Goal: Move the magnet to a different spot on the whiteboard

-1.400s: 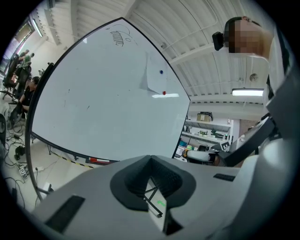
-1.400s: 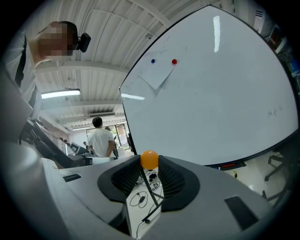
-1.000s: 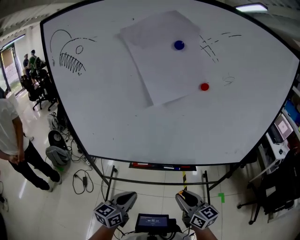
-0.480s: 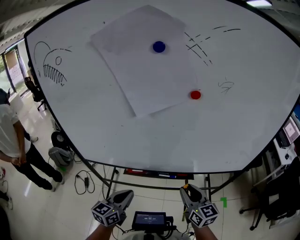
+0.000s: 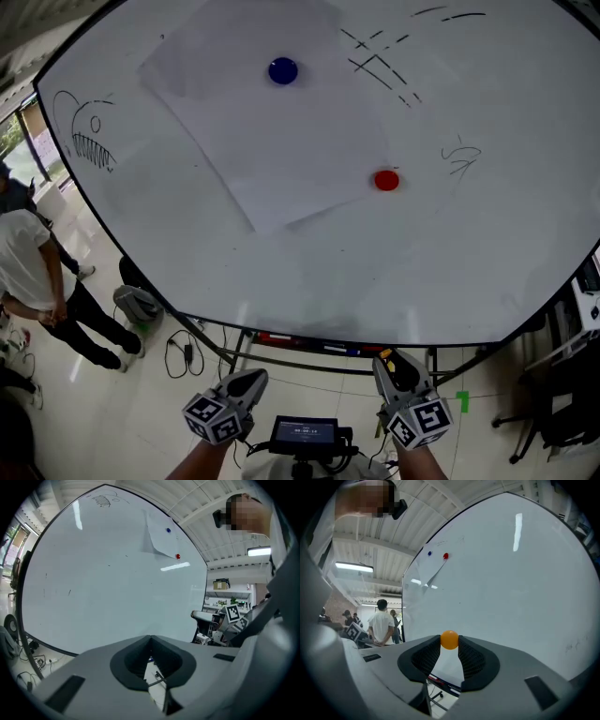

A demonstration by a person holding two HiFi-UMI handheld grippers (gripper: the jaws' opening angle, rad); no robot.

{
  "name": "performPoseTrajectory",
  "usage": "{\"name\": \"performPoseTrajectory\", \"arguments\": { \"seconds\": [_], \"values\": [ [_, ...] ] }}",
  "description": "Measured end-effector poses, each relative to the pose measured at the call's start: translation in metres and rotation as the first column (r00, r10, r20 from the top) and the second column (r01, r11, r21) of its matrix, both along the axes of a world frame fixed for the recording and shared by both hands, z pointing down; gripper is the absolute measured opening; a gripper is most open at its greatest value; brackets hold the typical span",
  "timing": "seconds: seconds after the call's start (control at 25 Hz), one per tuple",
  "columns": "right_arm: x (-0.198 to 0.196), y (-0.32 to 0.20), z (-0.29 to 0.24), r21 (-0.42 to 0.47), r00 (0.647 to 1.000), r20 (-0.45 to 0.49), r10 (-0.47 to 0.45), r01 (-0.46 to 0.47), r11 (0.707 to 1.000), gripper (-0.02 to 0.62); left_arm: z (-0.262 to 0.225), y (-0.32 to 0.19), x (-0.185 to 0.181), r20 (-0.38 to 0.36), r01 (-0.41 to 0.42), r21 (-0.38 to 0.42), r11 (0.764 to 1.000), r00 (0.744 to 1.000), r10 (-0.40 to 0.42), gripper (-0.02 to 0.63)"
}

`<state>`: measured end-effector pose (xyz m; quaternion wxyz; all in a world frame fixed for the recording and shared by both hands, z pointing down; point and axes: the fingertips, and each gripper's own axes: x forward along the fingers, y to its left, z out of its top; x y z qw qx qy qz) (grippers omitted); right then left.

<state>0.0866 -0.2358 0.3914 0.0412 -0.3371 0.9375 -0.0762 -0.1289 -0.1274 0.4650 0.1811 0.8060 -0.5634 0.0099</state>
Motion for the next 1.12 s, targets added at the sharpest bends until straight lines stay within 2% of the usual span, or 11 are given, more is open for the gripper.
{"name": "performPoseTrajectory", "arguments": {
  "seconds": [0.2, 0.44, 0.72, 0.92, 1.12],
  "values": [
    [-0.012, -0.009, -0.011, 0.074, 0.998, -0.059, -0.006, 0.011, 0.997, 0.137, 0.0, -0.009, -0.006, 0.01, 0.004, 0.01, 1.0, 1.0, -0.004, 0.035],
    [-0.041, -0.008, -0.029, 0.142, 0.993, -0.117, -0.022, 0.039, 0.989, 0.137, -0.005, -0.019, -0.027, -0.021, -0.008, 0.032, 0.999, 1.0, 0.009, 0.035],
    [-0.094, -0.008, -0.046, 0.214, 0.982, -0.188, -0.005, 0.046, 0.976, 0.137, 0.001, -0.012, -0.071, -0.022, -0.044, 0.02, 0.999, 0.999, 0.045, 0.035],
    [-0.127, -0.012, -0.05, 0.269, 0.943, -0.326, 0.061, 0.031, 0.963, 0.137, 0.009, -0.006, -0.097, -0.045, -0.064, 0.006, 0.998, 0.997, 0.064, 0.035],
    [-0.16, -0.025, -0.049, 0.348, 0.891, -0.426, 0.159, -0.001, 0.938, 0.137, 0.01, -0.006, -0.125, -0.017, -0.098, 0.022, 0.995, 0.995, 0.098, 0.035]
  ]
}}
